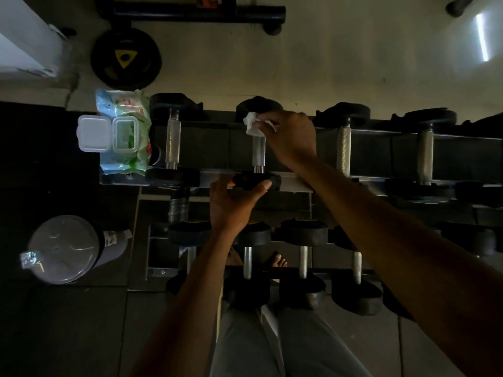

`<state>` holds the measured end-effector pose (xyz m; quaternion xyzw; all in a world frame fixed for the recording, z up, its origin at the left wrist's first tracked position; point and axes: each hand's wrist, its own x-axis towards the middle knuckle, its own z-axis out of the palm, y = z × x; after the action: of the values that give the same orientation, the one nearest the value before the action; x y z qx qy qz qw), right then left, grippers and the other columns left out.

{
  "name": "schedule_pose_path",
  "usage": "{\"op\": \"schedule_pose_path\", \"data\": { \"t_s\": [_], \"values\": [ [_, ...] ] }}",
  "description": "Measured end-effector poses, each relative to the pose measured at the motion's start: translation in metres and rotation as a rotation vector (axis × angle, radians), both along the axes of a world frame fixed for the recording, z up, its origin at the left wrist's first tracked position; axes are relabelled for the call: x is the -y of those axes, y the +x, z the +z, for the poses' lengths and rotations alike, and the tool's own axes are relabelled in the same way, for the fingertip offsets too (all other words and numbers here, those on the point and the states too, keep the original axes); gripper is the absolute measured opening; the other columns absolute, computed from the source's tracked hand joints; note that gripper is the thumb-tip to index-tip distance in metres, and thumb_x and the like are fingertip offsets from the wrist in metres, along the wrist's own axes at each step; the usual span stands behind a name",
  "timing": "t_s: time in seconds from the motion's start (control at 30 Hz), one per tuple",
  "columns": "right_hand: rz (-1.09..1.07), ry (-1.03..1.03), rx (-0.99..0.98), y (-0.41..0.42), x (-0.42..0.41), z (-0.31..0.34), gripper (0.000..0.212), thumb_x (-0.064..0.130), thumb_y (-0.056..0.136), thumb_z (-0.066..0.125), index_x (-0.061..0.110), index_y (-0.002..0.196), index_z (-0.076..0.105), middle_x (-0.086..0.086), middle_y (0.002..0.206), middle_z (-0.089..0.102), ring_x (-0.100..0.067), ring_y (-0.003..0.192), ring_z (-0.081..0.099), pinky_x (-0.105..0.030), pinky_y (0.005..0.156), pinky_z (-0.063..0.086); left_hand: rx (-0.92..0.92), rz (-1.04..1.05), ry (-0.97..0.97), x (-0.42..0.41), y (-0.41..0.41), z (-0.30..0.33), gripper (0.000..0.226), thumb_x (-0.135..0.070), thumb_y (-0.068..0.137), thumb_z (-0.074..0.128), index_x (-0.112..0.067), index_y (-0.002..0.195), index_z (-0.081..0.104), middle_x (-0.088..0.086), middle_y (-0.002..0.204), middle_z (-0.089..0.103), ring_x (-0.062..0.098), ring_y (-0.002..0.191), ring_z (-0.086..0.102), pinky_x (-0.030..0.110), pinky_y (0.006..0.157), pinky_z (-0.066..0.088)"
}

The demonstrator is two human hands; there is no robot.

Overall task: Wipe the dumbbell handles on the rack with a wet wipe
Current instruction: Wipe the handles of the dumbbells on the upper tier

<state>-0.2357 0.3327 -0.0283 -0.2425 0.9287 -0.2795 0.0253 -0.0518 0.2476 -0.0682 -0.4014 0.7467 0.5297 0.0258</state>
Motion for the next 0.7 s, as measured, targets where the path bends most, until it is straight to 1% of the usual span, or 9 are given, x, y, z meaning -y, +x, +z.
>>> {"op": "schedule_pose_path", "data": {
  "t_s": [0.07,0.13,0.23,0.3,0.37,0.47,0.57,0.63,0.7],
  "values": [
    [0.156,0.184,-0.104,-0.012,0.004,0.002,0.027,0.041,0.102,0.059,0.034,0.126,0.070,0.003,0.113,0.076,-0.014,0.094,0.071,-0.031,0.087,0.056,0.012,-0.008,0.009,-0.001,0.000,0.003,0.069,-0.083,0.069,0.080,-0.039,0.118,0.062,-0.007,0.134,0.052,0.011,0.119,0.054,0.023,0.077,0.046],
    [0.288,0.290,-0.151,-0.023,0.009,0.004,0.029,0.043,0.103,0.055,0.033,0.126,0.070,0.001,0.113,0.075,-0.018,0.096,0.071,-0.033,0.090,0.054,0.012,-0.005,0.010,0.000,0.000,0.001,0.070,-0.084,0.067,0.081,-0.039,0.117,0.062,-0.007,0.134,0.052,0.011,0.120,0.054,0.026,0.081,0.050],
    [0.422,0.390,-0.189,-0.030,0.020,0.008,0.021,0.036,0.101,0.057,0.030,0.114,0.072,0.000,0.107,0.074,-0.020,0.094,0.071,-0.037,0.086,0.056,-0.002,0.009,0.013,0.002,0.001,-0.002,0.078,-0.089,0.061,0.080,-0.039,0.119,0.063,-0.006,0.135,0.054,0.012,0.120,0.058,0.033,0.088,0.058],
    [0.472,0.441,-0.204,-0.031,0.027,0.012,0.017,0.033,0.098,0.062,0.027,0.110,0.073,-0.001,0.105,0.073,-0.021,0.093,0.070,-0.037,0.084,0.056,-0.004,0.012,0.006,0.002,0.001,-0.004,0.078,-0.090,0.061,0.080,-0.039,0.118,0.065,-0.007,0.134,0.055,0.010,0.121,0.056,0.035,0.091,0.058],
    [0.499,0.459,-0.171,-0.034,0.031,0.016,0.017,0.033,0.098,0.063,0.025,0.110,0.073,-0.002,0.105,0.073,-0.021,0.093,0.069,-0.037,0.084,0.053,-0.015,0.010,-0.005,0.002,0.002,-0.004,0.076,-0.089,0.062,0.079,-0.039,0.118,0.066,-0.007,0.134,0.056,0.008,0.121,0.055,0.036,0.093,0.057],
    [0.576,0.511,-0.113,-0.036,0.031,0.021,0.019,0.031,0.099,0.063,0.024,0.112,0.074,-0.002,0.110,0.072,-0.021,0.099,0.067,-0.035,0.085,0.049,-0.024,0.005,0.008,0.004,0.003,-0.002,0.063,-0.080,0.070,0.082,-0.037,0.115,0.069,-0.007,0.133,0.057,0.008,0.122,0.055,0.034,0.094,0.055],
    [0.683,0.581,-0.031,-0.031,0.033,0.023,0.022,0.025,0.098,0.064,0.020,0.117,0.074,-0.003,0.114,0.072,-0.021,0.107,0.065,-0.035,0.093,0.049,-0.031,-0.011,0.028,0.005,0.002,0.003,0.050,-0.069,0.077,0.084,-0.035,0.110,0.071,-0.009,0.128,0.059,0.007,0.119,0.056,0.024,0.082,0.047],
    [0.714,0.630,0.045,-0.026,0.036,0.022,0.022,0.025,0.100,0.061,0.022,0.118,0.073,0.000,0.112,0.073,-0.018,0.102,0.066,-0.033,0.093,0.051,-0.027,-0.008,0.057,0.006,0.000,0.004,0.043,-0.065,0.078,0.086,-0.037,0.105,0.068,-0.011,0.124,0.060,0.006,0.117,0.055,0.020,0.077,0.043],
    [0.742,0.716,0.125,-0.021,0.041,0.021,0.021,0.029,0.100,0.060,0.026,0.118,0.071,0.002,0.109,0.073,-0.015,0.095,0.067,-0.032,0.089,0.054,-0.019,-0.018,0.084,0.008,0.000,0.003,0.046,-0.068,0.077,0.086,-0.040,0.106,0.065,-0.011,0.126,0.059,0.005,0.117,0.055,0.019,0.076,0.042]
  ]
}}
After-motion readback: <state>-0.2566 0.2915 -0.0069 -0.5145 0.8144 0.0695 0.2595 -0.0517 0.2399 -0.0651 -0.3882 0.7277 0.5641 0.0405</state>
